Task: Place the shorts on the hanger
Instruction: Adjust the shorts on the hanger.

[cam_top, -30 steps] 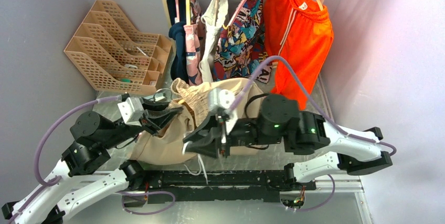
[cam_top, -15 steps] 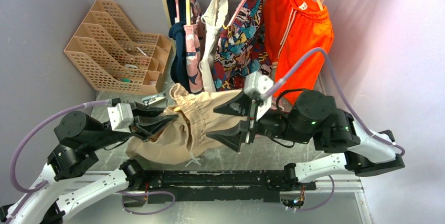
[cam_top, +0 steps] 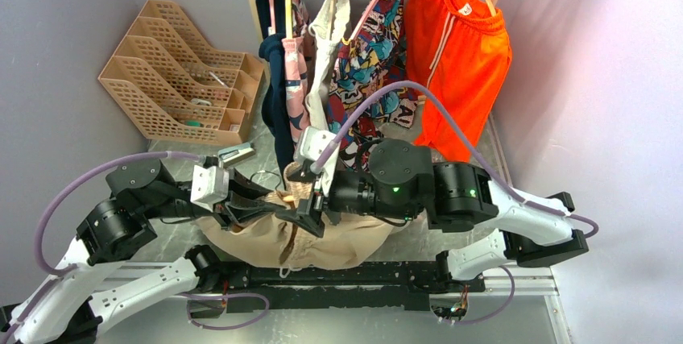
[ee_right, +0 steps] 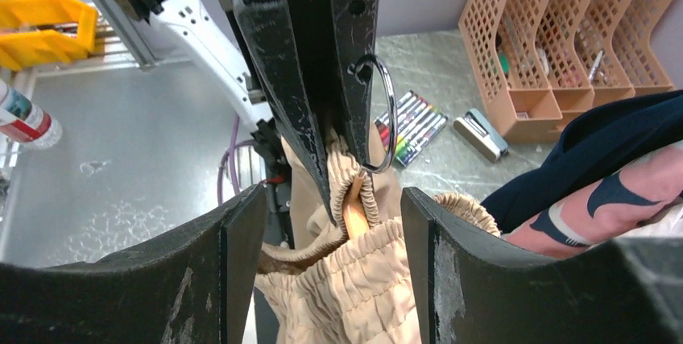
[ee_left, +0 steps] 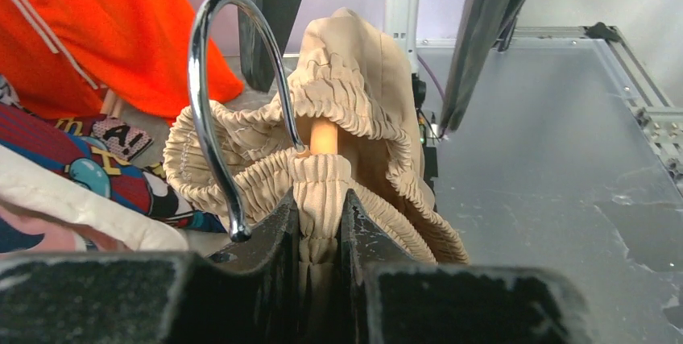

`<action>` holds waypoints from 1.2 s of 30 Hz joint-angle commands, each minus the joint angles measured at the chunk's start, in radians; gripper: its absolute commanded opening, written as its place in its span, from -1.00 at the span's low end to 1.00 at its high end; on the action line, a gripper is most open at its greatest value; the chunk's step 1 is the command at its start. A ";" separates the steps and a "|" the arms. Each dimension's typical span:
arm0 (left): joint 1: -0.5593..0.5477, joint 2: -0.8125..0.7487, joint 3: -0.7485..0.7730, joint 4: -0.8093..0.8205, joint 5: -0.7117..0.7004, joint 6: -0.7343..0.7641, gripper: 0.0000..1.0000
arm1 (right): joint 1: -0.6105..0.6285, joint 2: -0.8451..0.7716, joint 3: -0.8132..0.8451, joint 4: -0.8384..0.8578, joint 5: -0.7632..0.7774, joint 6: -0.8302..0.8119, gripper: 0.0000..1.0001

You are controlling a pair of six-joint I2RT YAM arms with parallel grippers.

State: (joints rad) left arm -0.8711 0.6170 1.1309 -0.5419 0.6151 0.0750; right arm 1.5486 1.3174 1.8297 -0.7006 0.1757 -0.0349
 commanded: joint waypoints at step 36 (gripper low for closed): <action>0.005 -0.088 0.022 -0.034 -0.095 -0.004 -0.06 | -0.001 -0.285 -0.362 0.537 -0.002 0.053 -1.00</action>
State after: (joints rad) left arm -0.8711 0.5480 1.1450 -0.5591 0.6342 0.0616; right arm 1.5459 1.0718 1.4673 -0.2821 0.1909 0.0010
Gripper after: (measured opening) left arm 0.506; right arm 0.019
